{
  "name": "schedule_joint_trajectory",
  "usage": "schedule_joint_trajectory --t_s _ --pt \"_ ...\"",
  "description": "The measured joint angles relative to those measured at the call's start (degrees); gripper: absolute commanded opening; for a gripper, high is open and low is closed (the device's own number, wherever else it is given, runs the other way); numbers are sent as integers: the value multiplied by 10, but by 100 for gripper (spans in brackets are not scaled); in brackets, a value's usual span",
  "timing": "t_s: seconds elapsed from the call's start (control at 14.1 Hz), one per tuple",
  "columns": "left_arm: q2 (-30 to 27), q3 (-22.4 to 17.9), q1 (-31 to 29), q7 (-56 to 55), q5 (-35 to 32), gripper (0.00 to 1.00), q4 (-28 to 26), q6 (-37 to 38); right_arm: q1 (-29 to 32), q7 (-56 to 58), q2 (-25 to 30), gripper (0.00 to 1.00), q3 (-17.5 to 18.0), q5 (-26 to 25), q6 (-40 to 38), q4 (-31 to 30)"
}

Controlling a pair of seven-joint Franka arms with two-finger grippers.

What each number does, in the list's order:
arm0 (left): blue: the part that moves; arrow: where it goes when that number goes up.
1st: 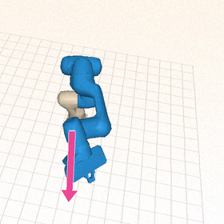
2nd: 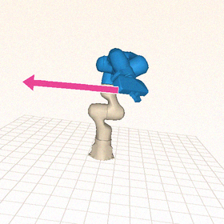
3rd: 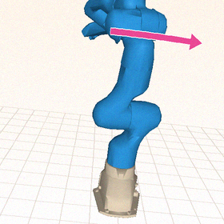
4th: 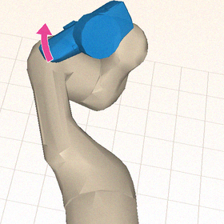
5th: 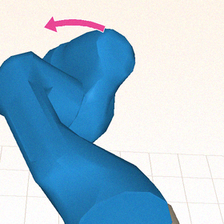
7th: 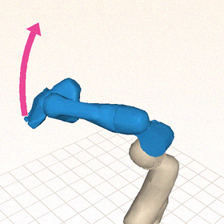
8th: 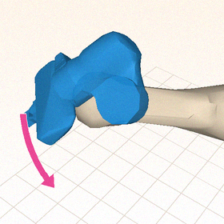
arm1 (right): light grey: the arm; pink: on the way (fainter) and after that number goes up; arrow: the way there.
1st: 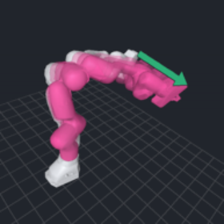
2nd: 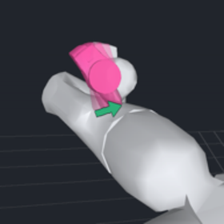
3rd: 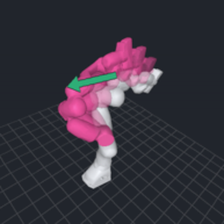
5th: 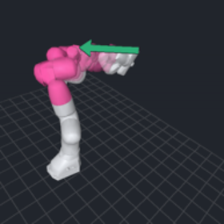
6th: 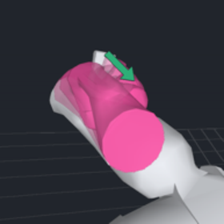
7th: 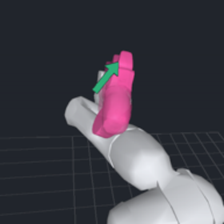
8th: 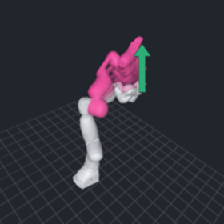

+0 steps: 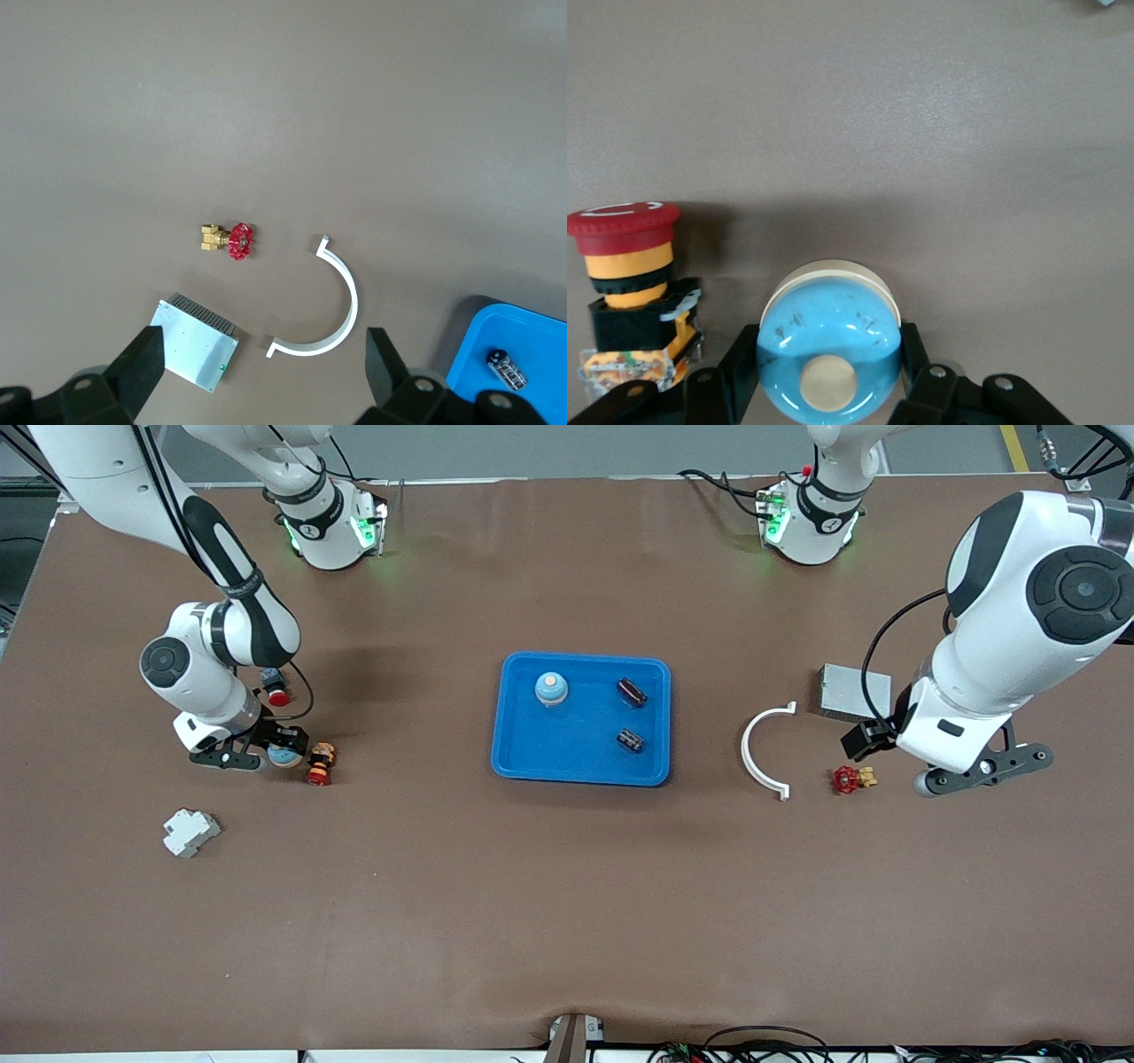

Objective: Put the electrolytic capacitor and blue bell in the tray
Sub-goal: 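Carry the bell to the tray with the right gripper while the left gripper withdraws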

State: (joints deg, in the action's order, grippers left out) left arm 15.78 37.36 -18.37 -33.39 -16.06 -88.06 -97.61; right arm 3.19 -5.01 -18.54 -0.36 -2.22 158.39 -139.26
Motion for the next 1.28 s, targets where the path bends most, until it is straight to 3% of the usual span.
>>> schedule_joint_trajectory --t_s 0.28,0.57,0.78,0.92,1.28 --pt "-8 0 0 1 0 100 0 9 -20 -25 37 0 3 0 -116 33" --pt "-19 0 0 20 0 100 0 17 -84 -144 99 0 7 2 -238 75" --pt "-20 0 0 22 0 100 0 22 -165 -290 109 0 13 13 -261 104" --pt "-20 -1 0 22 0 100 0 23 -219 -364 109 0 14 48 -280 137" --pt "-21 -1 0 22 0 100 16 35 -299 -504 83 0 14 68 -294 201"
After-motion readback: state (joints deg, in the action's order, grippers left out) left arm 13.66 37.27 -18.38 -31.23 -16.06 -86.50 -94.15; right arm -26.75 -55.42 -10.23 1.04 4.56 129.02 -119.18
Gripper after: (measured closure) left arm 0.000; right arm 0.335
